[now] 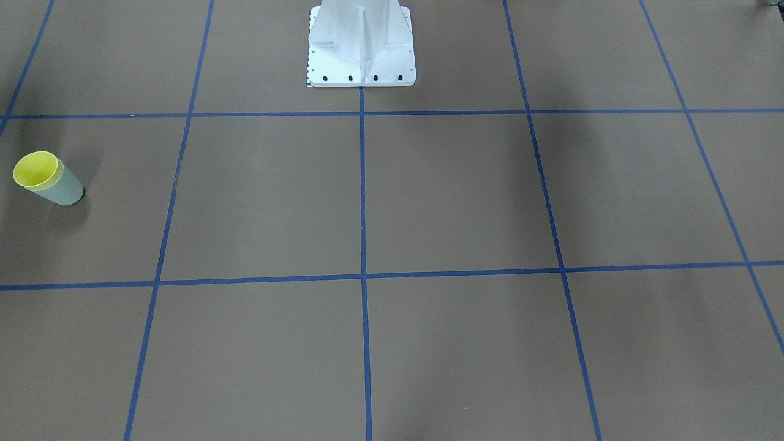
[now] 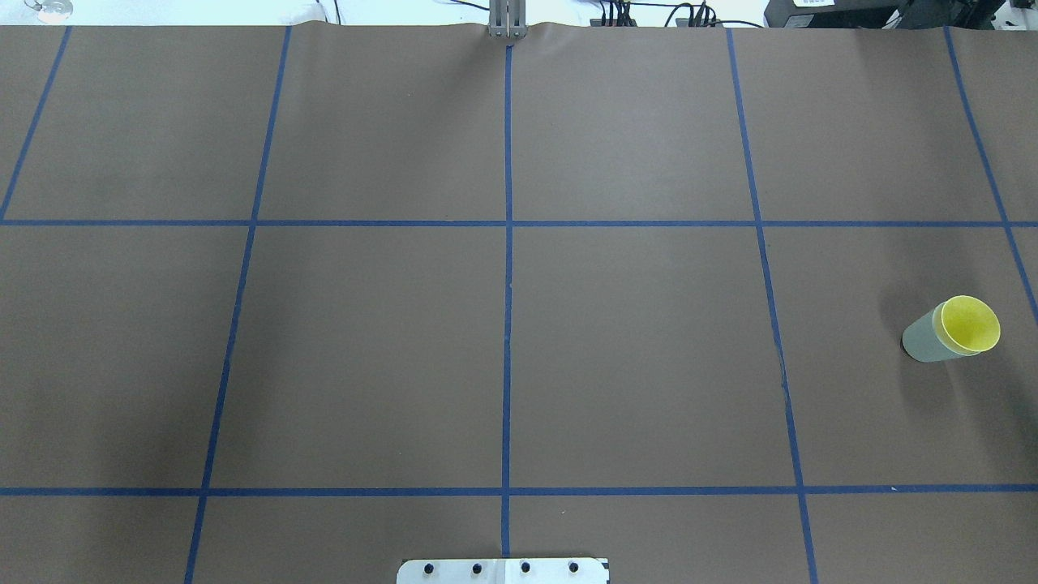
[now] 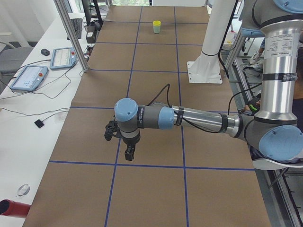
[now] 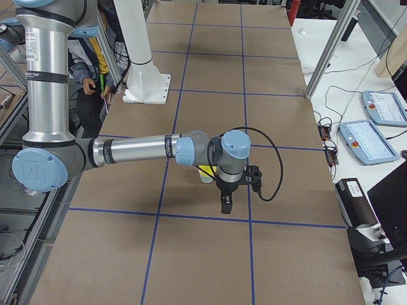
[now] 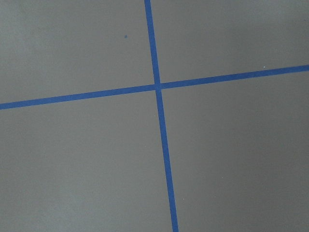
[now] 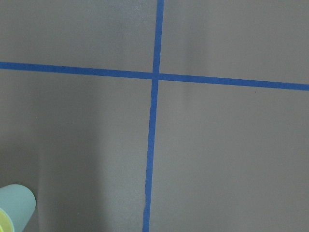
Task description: Transfer and stack yellow cup on green cup
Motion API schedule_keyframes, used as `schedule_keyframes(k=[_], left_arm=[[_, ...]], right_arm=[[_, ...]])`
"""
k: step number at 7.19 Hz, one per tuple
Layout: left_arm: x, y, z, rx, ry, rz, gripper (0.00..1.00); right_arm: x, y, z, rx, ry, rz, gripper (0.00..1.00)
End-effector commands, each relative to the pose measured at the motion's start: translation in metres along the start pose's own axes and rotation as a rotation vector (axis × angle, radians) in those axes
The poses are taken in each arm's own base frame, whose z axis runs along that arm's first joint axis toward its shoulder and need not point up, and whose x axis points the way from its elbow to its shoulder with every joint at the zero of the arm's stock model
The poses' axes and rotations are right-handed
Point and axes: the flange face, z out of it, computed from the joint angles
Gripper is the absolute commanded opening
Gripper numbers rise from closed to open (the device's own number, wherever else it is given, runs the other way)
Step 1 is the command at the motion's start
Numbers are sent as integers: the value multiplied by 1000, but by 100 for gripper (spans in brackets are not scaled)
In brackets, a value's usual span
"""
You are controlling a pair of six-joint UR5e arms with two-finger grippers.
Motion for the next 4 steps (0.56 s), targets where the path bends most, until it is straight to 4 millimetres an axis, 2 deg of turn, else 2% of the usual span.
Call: schedule_keyframes(k=[1,2,4], left_arm=[[-4,1,3,-6,1,-10,100],[-8,9,8,-17,2,-19,100],[-10,12,10,-22,2,-20,100]], right_arm=[[0,0,0,1,0,1,100],[0,0,0,-1,0,3,100],[0,0,0,1,0,4,100]])
